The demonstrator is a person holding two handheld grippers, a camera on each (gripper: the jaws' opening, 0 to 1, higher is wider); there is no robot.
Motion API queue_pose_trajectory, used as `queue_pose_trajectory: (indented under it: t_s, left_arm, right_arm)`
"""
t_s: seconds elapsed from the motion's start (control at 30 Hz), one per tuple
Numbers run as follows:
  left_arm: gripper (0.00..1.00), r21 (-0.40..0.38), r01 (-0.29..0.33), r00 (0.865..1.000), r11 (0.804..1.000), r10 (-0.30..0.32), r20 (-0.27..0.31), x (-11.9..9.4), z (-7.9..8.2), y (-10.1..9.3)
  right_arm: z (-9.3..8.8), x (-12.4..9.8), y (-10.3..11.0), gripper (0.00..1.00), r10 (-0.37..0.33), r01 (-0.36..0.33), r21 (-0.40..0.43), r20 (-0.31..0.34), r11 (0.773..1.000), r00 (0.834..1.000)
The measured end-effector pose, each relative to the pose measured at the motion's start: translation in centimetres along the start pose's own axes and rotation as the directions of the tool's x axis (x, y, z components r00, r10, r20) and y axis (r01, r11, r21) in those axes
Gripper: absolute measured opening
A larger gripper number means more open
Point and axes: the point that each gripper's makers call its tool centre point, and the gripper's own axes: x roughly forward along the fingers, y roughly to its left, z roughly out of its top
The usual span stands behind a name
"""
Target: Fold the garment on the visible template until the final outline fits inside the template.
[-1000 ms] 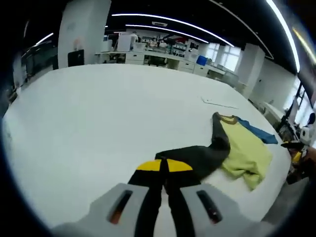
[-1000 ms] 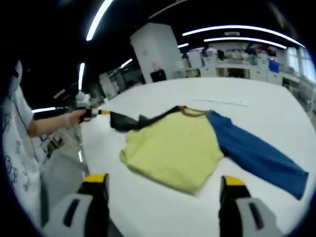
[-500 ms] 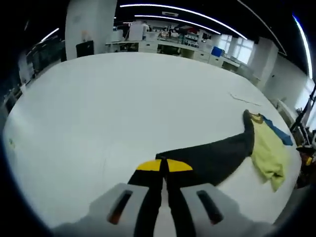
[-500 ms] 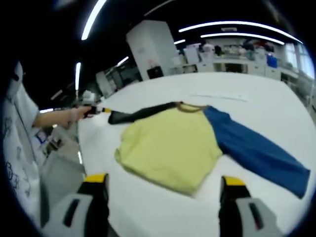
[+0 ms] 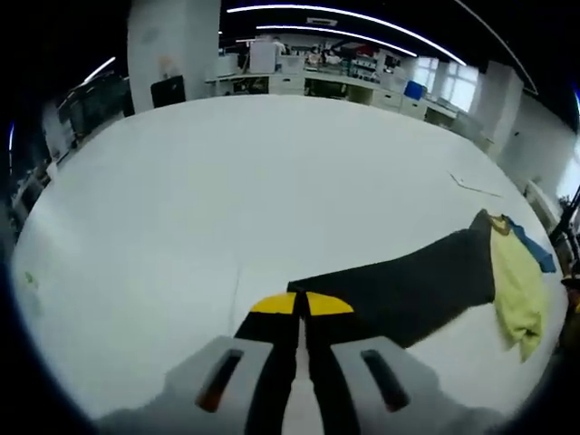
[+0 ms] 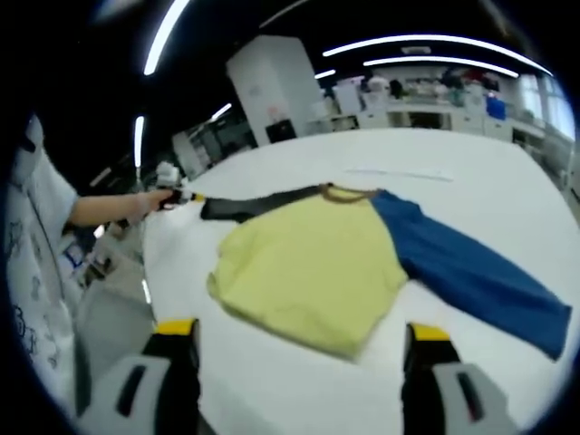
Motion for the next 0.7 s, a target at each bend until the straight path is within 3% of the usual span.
queue_pose_trajectory:
  t_s: [0.07,0.1,0.17,0.3,0.37,0.47,0.5,0.7]
  left_arm:
    - [0.0,-0.021,0.004,0.999,1.0,-0.002,0.049,-0.5,0.9,-0.1]
    - [0.0,-0.018,0.003,0.999,1.0,-0.002,0.044,-0.7,0.8,-0.1]
    - [0.0,0.006,0.002,1.0,1.0,-0.002,-0.024,-0.6,-0.6,0.1]
    - [0.0,-0.068,0.0,0.993,0.998,-0.007,-0.116,-0.4,-2.6,0.1]
    - [0.0,-0.015,-0.011,0.985,1.0,0.008,-0.173,-0.3,-3.6,0.4]
    - [0.0,0.032,-0.029,0.991,0.999,0.033,-0.131,0.1,-2.5,1.1]
    - [0.0,-0.003,-0.034,0.991,0.999,0.033,-0.127,0.2,-2.2,1.1]
    - [0.0,0.004,-0.036,0.987,0.999,0.036,-0.154,0.3,-3.5,0.9]
  right_arm:
    - [-0.2,0.0,-0.1,0.93,-0.005,0.005,0.001,-0.008,1.0,1.0]
    - [-0.2,0.0,-0.1,0.93,-0.004,0.004,0.0,-0.007,1.0,1.0]
    - [-0.2,0.0,-0.1,0.93,-0.003,0.003,0.007,-0.007,1.0,1.0]
    - [-0.2,0.2,0.1,0.93,-0.001,0.001,0.005,-0.01,1.0,1.0]
    - [-0.2,0.2,0.2,0.93,0.004,-0.004,0.006,-0.011,1.0,1.0]
    - [-0.3,0.3,0.2,0.93,0.003,-0.003,0.003,-0.018,1.0,1.0]
    - [-0.3,0.3,0.2,0.93,0.004,-0.004,0.003,-0.018,1.0,1.0]
    - [-0.1,0.2,0.3,0.93,0.004,-0.004,0.003,-0.007,1.0,1.0]
